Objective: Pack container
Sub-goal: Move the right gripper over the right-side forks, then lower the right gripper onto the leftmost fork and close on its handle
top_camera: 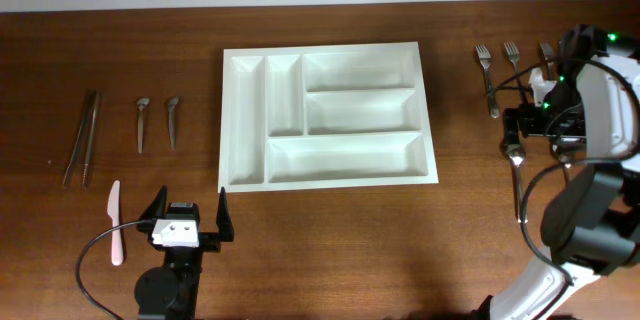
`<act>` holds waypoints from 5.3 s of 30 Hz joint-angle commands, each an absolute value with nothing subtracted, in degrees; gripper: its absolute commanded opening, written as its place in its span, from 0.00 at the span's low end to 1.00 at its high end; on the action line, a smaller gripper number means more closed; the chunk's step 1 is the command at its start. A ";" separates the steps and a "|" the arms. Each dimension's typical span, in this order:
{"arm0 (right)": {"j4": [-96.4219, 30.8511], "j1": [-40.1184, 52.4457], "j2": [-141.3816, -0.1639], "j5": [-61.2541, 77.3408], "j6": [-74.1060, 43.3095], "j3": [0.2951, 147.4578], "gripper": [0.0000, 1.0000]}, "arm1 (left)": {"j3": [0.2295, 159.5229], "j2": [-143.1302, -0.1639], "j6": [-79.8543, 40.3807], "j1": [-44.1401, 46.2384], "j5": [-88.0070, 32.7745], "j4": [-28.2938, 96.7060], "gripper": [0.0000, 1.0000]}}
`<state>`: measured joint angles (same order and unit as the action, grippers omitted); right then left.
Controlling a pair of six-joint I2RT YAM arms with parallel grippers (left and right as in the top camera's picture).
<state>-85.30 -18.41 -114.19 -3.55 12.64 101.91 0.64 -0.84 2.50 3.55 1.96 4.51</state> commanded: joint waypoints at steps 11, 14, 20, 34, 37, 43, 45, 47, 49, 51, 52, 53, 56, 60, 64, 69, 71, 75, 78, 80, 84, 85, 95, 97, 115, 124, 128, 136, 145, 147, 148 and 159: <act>-80.79 -18.76 -116.49 -3.42 13.15 103.02 0.99 | 0.54 -0.36 2.15 3.25 1.72 4.75 0.99; -78.22 -18.76 -116.53 -3.40 15.31 101.97 0.98 | 0.54 -0.36 2.15 3.25 1.74 4.75 0.99; -74.67 -18.79 -118.04 -3.70 18.96 100.66 0.99 | 0.54 -0.36 2.15 3.25 1.72 4.75 0.99; -72.14 -19.16 -122.39 -3.64 23.51 99.29 0.99 | 0.54 -0.36 2.15 3.25 1.72 4.73 0.99; -71.07 -19.18 -123.98 -3.20 23.07 98.76 0.98 | 0.54 -0.36 2.15 3.25 1.72 4.75 0.99; -67.09 -17.45 -124.22 -2.90 17.85 99.29 0.99 | 0.54 -0.36 2.15 3.25 1.72 4.75 0.99; -64.84 -16.08 -124.22 -0.99 17.67 99.39 0.99 | 0.54 -0.36 2.15 3.25 1.72 4.75 0.99; -63.09 -14.17 -124.25 0.27 17.67 99.70 0.99 | 0.54 -0.36 2.15 3.25 1.72 4.75 0.99; -61.28 -11.97 -124.25 -0.03 17.69 99.72 0.99 | 0.54 -0.36 2.15 3.25 1.74 4.75 0.99; -60.51 -9.82 -124.25 -0.49 17.67 100.55 0.99 | 0.54 -0.36 2.15 3.25 1.74 4.75 0.99; -60.29 -8.86 -124.31 -0.97 17.69 101.30 0.99 | 0.54 -0.36 2.15 3.25 1.72 4.75 0.99; -60.23 -8.05 -124.51 -1.69 17.61 102.50 0.99 | 0.54 -0.36 2.15 3.25 1.72 4.75 0.99; -61.54 -6.94 -125.89 -3.44 15.42 108.64 0.99 | 0.54 -0.36 2.15 3.25 1.72 4.75 0.99; -66.65 -7.42 -129.95 -2.11 14.52 121.14 0.99 | 0.54 -0.36 2.15 3.25 1.72 4.75 0.99; -73.73 -8.45 -135.83 -2.11 14.76 132.79 0.99 | 0.54 -0.36 2.15 3.25 1.72 4.73 0.99; -78.08 -9.89 -141.64 1.61 16.75 139.04 0.99 | 0.54 -0.36 2.15 3.25 1.72 4.75 0.99; -79.11 -10.15 -142.98 4.16 20.51 139.04 0.99 | 0.54 -0.36 2.15 3.25 1.72 4.75 0.99; -79.70 -9.98 -144.59 3.20 23.88 139.02 0.99 | 0.54 -0.36 2.15 3.25 1.72 4.75 0.99; -78.19 -9.69 -145.16 3.29 24.60 138.96 0.99 | 0.54 -0.36 2.15 3.25 1.72 4.75 0.99; -76.25 -9.41 -145.53 3.44 23.00 138.96 0.99 | 0.54 -0.36 2.15 3.25 1.72 4.75 0.99; -72.90 -8.91 -146.39 3.29 20.47 138.96 0.99 | 0.54 -0.36 2.15 3.25 1.72 4.75 0.99; -72.36 -8.80 -146.61 3.29 20.47 138.96 0.99 | 0.54 -0.36 2.15 3.25 1.72 4.75 0.99; -68.42 -8.40 -149.60 3.20 20.01 138.93 0.99 | 0.54 -0.36 2.15 3.25 1.72 4.75 0.99; -66.50 -8.75 -149.60 3.22 18.48 138.93 0.99 | 0.54 -0.36 2.15 3.25 1.74 4.75 0.99; -64.55 -11.42 -150.41 2.85 17.28 138.91 0.99 | 0.54 -0.36 2.15 3.25 1.72 4.75 0.99; -66.74 -12.29 -150.56 2.83 20.12 138.91 0.99 | 0.54 -0.36 2.15 3.25 1.74 4.75 0.99; -66.61 -11.84 -150.91 2.83 20.12 138.91 0.99 | 0.54 -0.36 2.15 3.25 1.72 4.73 0.99; -66.83 -11.27 -153.32 3.03 20.08 138.87 0.99 | 0.54 -0.36 2.15 3.25 1.74 4.75 0.99; -65.98 -11.77 -153.40 2.81 20.12 138.87 0.99 | 0.54 -0.36 2.15 3.25 1.72 4.75 0.99; -65.54 -12.03 -153.38 2.81 20.14 138.87 0.99 | 0.54 -0.36 2.15 3.25 1.72 4.75 0.99; -65.39 -12.16 -153.40 2.79 20.16 138.87 0.99 | 0.54 -0.36 2.15 3.25 1.72 4.75 0.99; -64.88 -12.95 -153.40 2.79 20.14 138.87 0.88 | 0.54 -0.36 2.15 3.25 1.72 4.75 0.99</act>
<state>-64.99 -12.58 -151.13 3.38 19.94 138.12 0.64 -0.84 2.50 3.55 1.96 4.51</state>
